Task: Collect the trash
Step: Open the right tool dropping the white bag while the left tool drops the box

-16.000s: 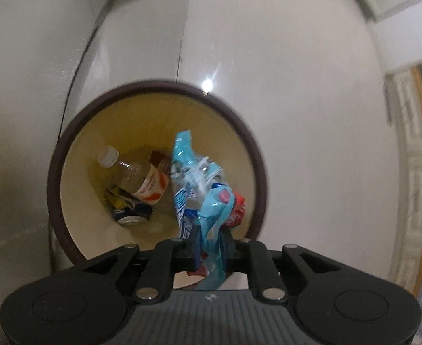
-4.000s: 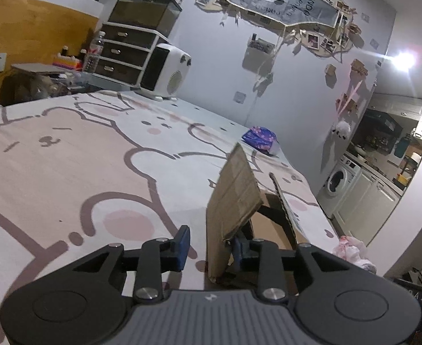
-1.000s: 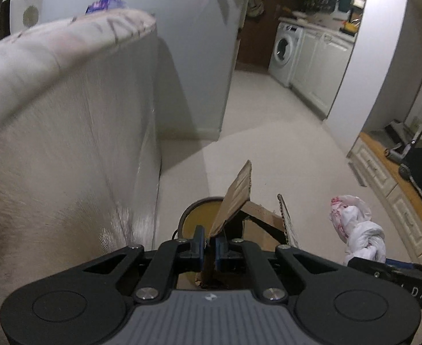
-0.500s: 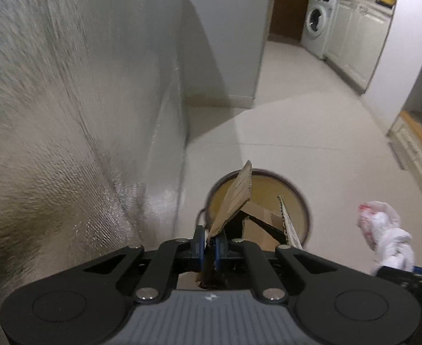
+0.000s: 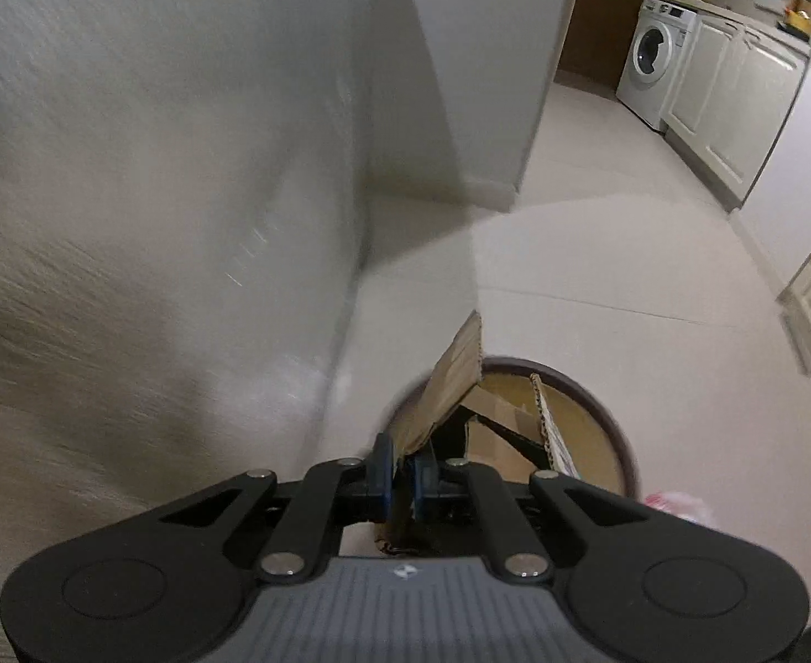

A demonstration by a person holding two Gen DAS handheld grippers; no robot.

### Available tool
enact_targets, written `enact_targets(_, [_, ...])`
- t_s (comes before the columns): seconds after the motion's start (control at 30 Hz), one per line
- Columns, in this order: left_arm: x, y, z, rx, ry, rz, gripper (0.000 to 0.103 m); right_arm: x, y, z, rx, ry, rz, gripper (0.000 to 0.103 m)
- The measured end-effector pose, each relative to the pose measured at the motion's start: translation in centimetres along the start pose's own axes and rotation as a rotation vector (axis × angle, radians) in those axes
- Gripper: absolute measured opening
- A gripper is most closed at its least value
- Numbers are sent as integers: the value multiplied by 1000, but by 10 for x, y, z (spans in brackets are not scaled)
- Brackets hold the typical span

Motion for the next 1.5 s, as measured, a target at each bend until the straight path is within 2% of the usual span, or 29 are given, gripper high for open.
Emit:
enact_targets(0.13, [9, 55, -5, -104, -100, -94, 7, 14, 7, 10, 8, 3, -30, 53])
enact_targets(0.27, [25, 112, -9, -189, -97, -141, 7, 38, 13, 18, 17, 62, -26, 53])
enact_targets(0.37, [35, 147, -17, -232, -20, -100, 7, 45, 15, 21, 16, 85, -17, 53])
enact_targets(0.53, [48, 189, -39, -257, 247, 12, 7, 52, 20, 24, 8, 144, 35, 53])
enact_targets(0.63, [47, 202, -48, -256, 361, 64, 6, 57, 28, 29, -8, 203, 90, 53])
enact_targets(0.7, [45, 210, -52, -264, 406, 86, 6, 57, 38, 34, -20, 225, 108, 53])
enact_targets(0.93, [35, 201, -57, -227, 444, 36, 6, 39, 80, 48, -57, 188, 107, 53])
enact_targets(1.03, [29, 189, -56, -184, 413, 30, 11, 29, 104, 50, -69, 134, 93, 56])
enact_targets(1.1, [24, 181, -52, -151, 400, 35, 26, 28, 114, 45, -72, 90, 36, 66])
enact_targets(1.13, [24, 177, -52, -147, 390, 32, 30, 29, 116, 42, -78, 72, 2, 74])
enact_targets(1.17, [23, 174, -52, -155, 380, 24, 35, 31, 117, 43, -82, 61, -16, 76])
enact_targets(1.23, [22, 168, -53, -177, 357, 20, 40, 32, 116, 41, -85, 60, -14, 76])
enact_targets(1.37, [21, 149, -55, -205, 318, -9, 58, 35, 114, 43, -83, 76, -11, 76])
enact_targets(1.5, [31, 130, -57, -213, 342, -30, 75, 36, 113, 41, -94, 63, -19, 75])
Point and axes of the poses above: each gripper's, at about its wrist camera, not at the fingertips, and y roughly the way its jaws point, x to its right, z to its top, the point moved 4 cm from there along y, roughly the way its jaws point
